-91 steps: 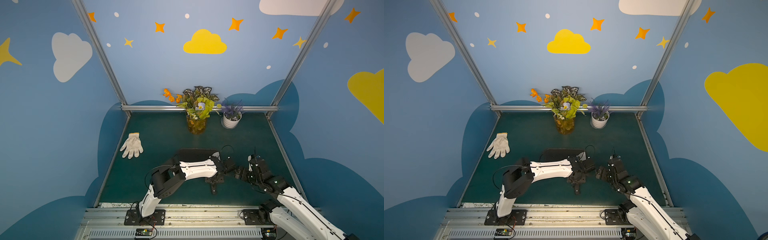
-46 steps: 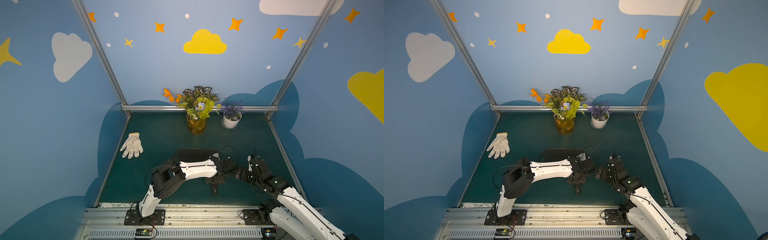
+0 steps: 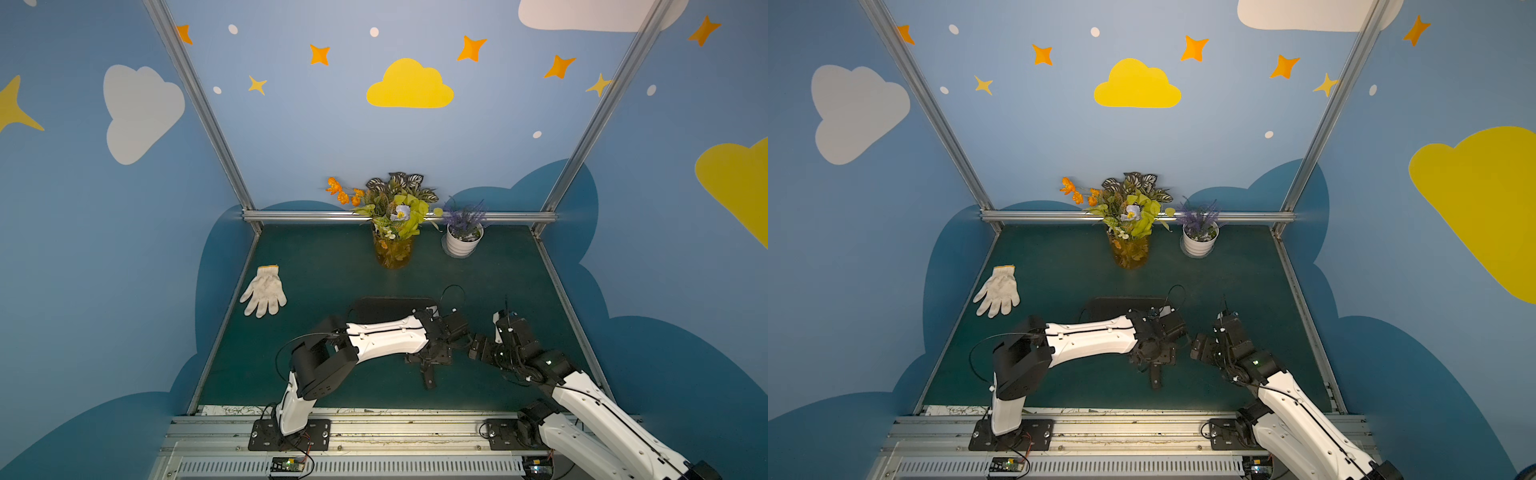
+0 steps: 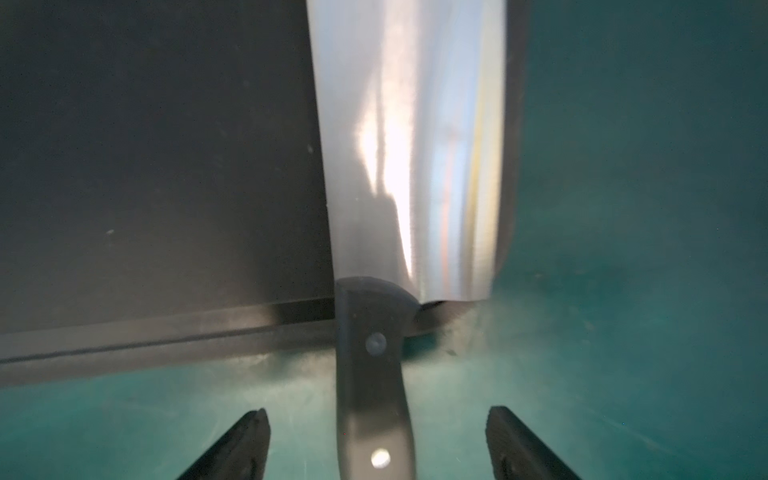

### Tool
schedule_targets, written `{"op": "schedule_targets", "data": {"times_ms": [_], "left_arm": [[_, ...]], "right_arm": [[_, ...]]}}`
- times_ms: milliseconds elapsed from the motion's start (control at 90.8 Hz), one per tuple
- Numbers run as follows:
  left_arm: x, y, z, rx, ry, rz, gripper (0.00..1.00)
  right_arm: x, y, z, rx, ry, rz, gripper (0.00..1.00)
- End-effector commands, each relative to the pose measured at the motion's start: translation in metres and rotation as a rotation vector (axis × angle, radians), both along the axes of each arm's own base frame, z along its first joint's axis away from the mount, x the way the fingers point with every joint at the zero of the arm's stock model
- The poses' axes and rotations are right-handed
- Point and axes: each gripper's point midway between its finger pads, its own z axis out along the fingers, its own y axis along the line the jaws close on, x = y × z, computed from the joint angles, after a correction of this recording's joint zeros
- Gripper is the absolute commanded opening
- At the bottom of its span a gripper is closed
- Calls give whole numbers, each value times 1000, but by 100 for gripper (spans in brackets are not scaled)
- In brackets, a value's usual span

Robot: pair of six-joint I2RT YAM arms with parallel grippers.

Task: Align the knife with the edge of the cutting board
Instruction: Place the knife at the edge of the cutting board, then adjust the knife at the edge of the cutting board.

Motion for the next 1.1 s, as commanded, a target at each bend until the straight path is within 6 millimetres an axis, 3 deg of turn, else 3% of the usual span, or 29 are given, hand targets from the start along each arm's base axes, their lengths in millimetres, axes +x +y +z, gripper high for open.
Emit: {"op": "schedule_targets", "data": {"times_ms": [0,110,253,484,561,650,815,903,1090], "left_arm": [[2,4,25,-64,-23,-41,97],[5,12,40,-155,-30,-76,100],[19,46,68,-214,-63,-128,100],[79,126,143,-214,-309,-109,100],[98,151,158,-178,-373,-80,100],[110,175,157,-136,-419,-53,100],[113,207,125,-98,-443,-4,100],[118,213,135,-102,-461,13,100],[126,246,144,-102,-482,127,100]], "right_arm": [[4,5,8,-7,-10,2,98],[6,14,11,-18,-3,17,98],[8,30,18,-35,2,40,98],[11,71,26,-113,-14,88,98],[8,79,22,-161,38,85,98],[7,93,23,-207,56,105,98],[5,118,16,-292,63,126,98],[4,129,10,-314,69,126,97],[-4,148,-5,-364,80,140,94]]}}
